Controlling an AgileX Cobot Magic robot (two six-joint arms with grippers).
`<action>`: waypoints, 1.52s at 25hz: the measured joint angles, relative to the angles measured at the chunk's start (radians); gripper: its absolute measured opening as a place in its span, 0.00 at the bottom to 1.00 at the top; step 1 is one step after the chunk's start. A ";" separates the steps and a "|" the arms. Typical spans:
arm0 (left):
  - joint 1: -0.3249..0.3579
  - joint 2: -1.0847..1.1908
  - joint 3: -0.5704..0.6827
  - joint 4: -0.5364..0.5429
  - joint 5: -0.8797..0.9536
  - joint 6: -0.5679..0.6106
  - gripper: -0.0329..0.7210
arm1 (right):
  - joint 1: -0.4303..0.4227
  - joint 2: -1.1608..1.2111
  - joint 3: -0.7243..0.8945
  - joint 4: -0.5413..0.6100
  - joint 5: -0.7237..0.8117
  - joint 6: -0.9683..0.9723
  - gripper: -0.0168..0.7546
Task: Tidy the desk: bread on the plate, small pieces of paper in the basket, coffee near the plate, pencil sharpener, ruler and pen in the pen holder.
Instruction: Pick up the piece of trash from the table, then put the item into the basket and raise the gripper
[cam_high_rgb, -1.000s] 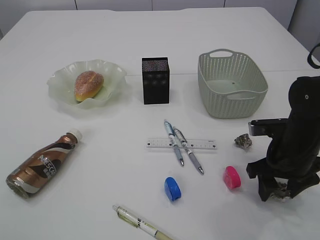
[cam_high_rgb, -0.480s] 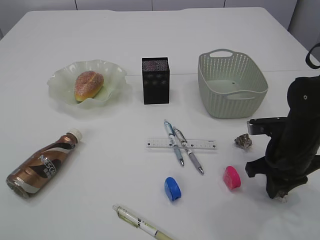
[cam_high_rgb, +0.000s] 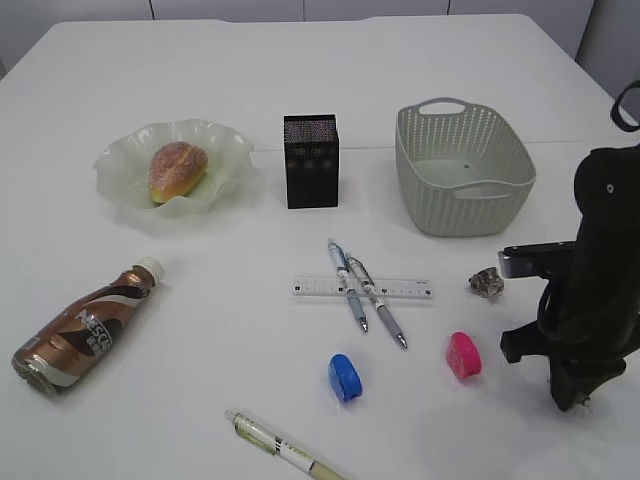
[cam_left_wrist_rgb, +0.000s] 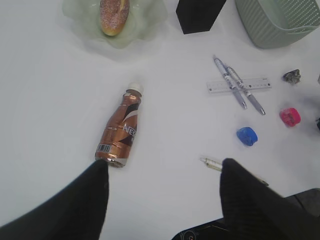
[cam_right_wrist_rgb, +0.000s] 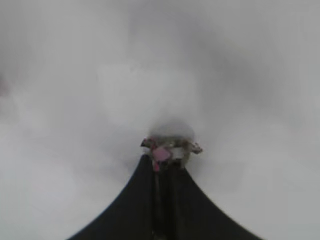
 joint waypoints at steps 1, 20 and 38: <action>0.000 0.000 0.000 0.000 0.000 0.000 0.71 | 0.000 -0.014 0.000 0.000 0.014 0.000 0.06; 0.000 -0.001 0.000 0.000 0.002 0.000 0.71 | 0.000 -0.365 -0.217 0.065 0.106 -0.008 0.06; 0.000 -0.001 0.000 0.036 0.002 0.000 0.71 | 0.000 -0.225 -0.338 -0.015 -0.307 -0.025 0.06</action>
